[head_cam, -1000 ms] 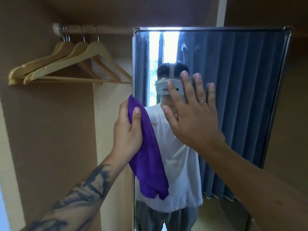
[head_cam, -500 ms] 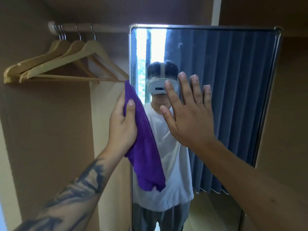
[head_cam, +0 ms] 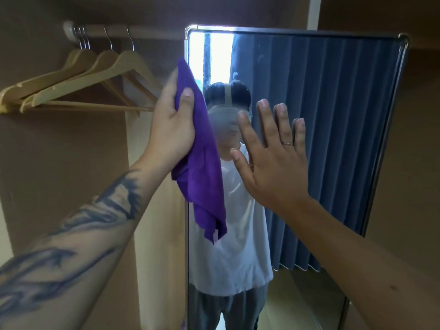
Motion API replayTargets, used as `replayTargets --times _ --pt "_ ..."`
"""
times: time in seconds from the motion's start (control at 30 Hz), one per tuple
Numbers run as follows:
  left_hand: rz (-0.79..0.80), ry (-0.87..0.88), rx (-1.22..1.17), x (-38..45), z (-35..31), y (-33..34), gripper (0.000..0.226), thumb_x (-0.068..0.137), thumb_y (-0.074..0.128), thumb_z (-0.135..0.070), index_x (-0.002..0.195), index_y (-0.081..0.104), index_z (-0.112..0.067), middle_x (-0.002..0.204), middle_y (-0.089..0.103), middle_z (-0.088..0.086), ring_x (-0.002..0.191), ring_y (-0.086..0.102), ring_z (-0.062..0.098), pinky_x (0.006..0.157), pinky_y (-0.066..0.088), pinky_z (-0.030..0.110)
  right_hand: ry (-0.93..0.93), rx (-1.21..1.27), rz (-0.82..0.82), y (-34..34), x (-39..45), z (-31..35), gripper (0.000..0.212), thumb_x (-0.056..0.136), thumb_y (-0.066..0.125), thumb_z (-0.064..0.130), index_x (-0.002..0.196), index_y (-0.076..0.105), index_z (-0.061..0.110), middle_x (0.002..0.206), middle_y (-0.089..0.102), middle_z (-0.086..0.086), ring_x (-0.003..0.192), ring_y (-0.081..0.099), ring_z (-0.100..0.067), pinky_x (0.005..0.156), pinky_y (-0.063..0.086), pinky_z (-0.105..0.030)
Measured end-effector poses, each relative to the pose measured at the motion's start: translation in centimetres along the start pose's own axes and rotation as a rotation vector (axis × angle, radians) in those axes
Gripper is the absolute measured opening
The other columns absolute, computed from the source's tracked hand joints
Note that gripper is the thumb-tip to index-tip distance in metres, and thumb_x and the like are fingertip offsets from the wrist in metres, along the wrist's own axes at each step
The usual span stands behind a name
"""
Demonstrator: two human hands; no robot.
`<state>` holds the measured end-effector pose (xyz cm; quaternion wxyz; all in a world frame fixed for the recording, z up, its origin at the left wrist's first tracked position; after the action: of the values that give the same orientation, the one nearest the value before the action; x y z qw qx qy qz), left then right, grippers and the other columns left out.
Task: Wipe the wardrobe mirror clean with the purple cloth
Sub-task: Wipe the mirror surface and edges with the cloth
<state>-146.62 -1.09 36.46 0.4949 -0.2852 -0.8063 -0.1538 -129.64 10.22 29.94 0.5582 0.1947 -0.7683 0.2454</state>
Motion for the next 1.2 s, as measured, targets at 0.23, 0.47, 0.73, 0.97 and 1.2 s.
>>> replayTargets --times 0.23,0.47,0.73,0.97,1.2 --pt "0.038 -0.097 -0.021 -8.5 3.1 -0.1 0.047 0.112 0.041 -0.021 0.158 0.036 -0.018 0.151 0.047 -0.018 0.133 0.041 -0.019 0.108 0.033 0.004 0.013 0.009 -0.014 0.0 0.1 0.2 0.062 0.109 0.035 0.053 0.164 0.027 0.024 0.170 0.020 -0.014 0.157 0.016 -0.038 0.124 0.014 -0.064" --pt "0.102 -0.250 -0.068 -16.1 5.4 -0.3 0.052 0.109 0.043 -0.023 0.160 0.033 -0.024 0.153 0.044 -0.026 0.141 0.038 -0.013 0.113 0.031 0.007 0.011 0.011 -0.004 -0.1 0.1 0.1 0.063 0.109 0.036 0.052 0.164 0.024 0.024 0.171 0.018 -0.014 0.158 0.014 -0.038 0.125 0.013 -0.063" --pt "0.022 -0.039 -0.027 -0.7 0.4 -0.1 0.051 0.112 0.040 -0.029 0.162 0.031 -0.022 0.161 0.041 -0.008 0.143 0.040 0.000 0.112 0.031 0.006 0.011 0.010 0.009 -0.2 0.1 0.2 0.063 0.109 0.036 0.053 0.164 0.022 0.025 0.171 0.016 -0.013 0.159 0.012 -0.037 0.126 0.010 -0.061" --pt "-0.022 -0.078 -0.075 -5.2 1.7 0.6 0.047 0.112 0.041 -0.021 0.159 0.036 -0.015 0.151 0.049 -0.011 0.128 0.046 -0.019 0.100 0.033 -0.001 0.011 0.020 -0.003 -0.2 0.1 0.1 0.062 0.109 0.037 0.052 0.164 0.026 0.024 0.171 0.018 -0.014 0.158 0.014 -0.038 0.124 0.014 -0.064" --pt "0.074 -0.225 -0.152 -12.3 4.4 -0.3 0.046 0.109 0.045 -0.019 0.155 0.044 -0.018 0.151 0.055 -0.011 0.140 0.047 -0.002 0.121 0.032 0.026 0.015 0.034 0.031 -0.4 0.2 0.2 0.063 0.108 0.037 0.051 0.164 0.022 0.026 0.171 0.016 -0.013 0.159 0.011 -0.037 0.125 0.011 -0.063"
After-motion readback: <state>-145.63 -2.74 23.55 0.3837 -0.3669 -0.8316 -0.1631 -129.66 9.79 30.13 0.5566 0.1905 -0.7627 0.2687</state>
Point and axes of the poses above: each hand's wrist, its own x-axis towards the middle knuckle, its own y-axis out of the palm, z = x × y, the point moved 1 cm from there along x, towards the middle knuckle
